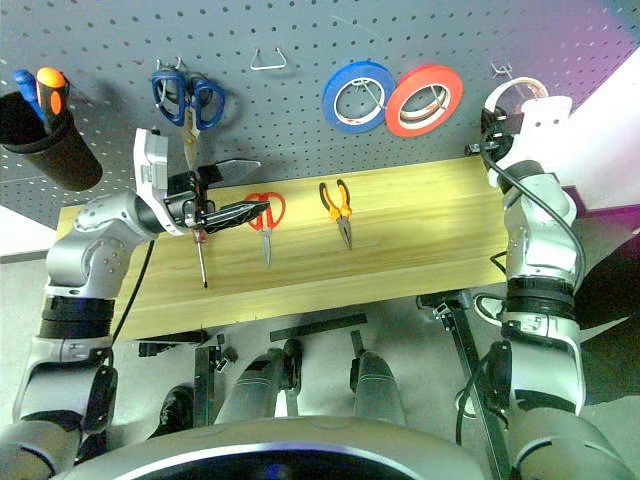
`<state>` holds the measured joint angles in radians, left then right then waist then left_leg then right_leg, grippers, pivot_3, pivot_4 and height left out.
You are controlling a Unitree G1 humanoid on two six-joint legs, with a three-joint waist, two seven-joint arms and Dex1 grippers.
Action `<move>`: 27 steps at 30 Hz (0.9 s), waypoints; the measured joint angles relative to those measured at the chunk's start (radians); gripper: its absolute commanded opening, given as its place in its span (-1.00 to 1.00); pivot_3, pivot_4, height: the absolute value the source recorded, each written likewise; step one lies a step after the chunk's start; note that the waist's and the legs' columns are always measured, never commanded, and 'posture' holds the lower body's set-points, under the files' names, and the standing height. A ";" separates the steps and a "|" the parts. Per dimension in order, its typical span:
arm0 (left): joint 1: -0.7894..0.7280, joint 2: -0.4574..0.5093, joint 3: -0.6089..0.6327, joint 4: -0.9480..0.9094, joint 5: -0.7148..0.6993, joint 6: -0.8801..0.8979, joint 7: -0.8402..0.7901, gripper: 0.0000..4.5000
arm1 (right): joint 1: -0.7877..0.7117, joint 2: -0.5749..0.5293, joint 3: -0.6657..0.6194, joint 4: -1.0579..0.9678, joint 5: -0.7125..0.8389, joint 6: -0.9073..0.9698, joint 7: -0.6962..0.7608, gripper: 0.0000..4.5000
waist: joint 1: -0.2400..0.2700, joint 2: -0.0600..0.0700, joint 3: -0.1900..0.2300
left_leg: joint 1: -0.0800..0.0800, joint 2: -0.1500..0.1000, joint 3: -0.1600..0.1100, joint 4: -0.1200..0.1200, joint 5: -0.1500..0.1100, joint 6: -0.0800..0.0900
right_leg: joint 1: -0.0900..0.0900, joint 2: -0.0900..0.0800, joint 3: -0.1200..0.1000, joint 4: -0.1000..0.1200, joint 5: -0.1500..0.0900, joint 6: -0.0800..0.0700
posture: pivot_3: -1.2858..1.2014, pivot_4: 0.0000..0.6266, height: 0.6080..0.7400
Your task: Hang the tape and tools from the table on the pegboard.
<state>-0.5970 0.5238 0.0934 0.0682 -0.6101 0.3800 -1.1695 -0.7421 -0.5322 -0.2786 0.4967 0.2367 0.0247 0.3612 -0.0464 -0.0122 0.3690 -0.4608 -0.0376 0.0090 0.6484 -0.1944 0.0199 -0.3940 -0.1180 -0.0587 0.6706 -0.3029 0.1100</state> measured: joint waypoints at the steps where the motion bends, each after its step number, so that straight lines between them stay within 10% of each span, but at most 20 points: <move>1: 0.003 0.001 0.000 -0.002 0.000 0.003 0.002 1.00 | -0.018 0.000 0.002 0.033 -0.008 -0.018 0.001 -0.98 | 0.000 0.000 0.000 | 0.000 0.000 0.000 0.000 0.000 0.000 | 0.000 0.000 0.000 0.000 0.000 0.000 | -0.06 -0.13 1.00; 10: 0.010 0.007 0.000 -0.013 -0.002 0.008 0.014 1.00 | -0.132 -0.011 0.042 0.248 -0.092 -0.141 -0.002 -0.98 | 0.001 0.000 0.000 | 0.000 0.000 0.000 0.000 0.000 0.000 | 0.000 0.000 0.000 0.000 0.000 0.000 | -0.05 -0.10 1.00; 23: 0.035 0.010 0.000 -0.040 -0.002 0.015 0.021 1.00 | -0.177 -0.018 0.045 0.382 -0.105 -0.211 0.018 0.90 | 0.001 0.000 0.000 | 0.000 0.000 0.000 0.000 0.000 0.000 | 0.000 0.000 0.000 0.000 0.000 0.000 | -0.04 -0.08 1.00; 27: 0.035 0.010 0.000 -0.041 -0.004 0.024 0.021 1.00 | -0.176 -0.018 0.043 0.382 -0.101 -0.213 0.027 0.98 | 0.002 0.000 0.000 | 0.000 0.000 0.000 0.000 0.000 0.000 | 0.000 0.000 0.000 0.000 0.000 0.000 | -0.04 -0.07 1.00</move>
<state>-0.5620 0.5338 0.0935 0.0270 -0.6143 0.4040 -1.1485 -0.9185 -0.5501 -0.2354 0.8785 0.1357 -0.1884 0.3884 -0.0448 -0.0122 0.3690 -0.4608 -0.0376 0.0092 0.6487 -0.1944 0.0198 -0.3939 -0.1180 -0.0588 0.6706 -0.3029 0.1100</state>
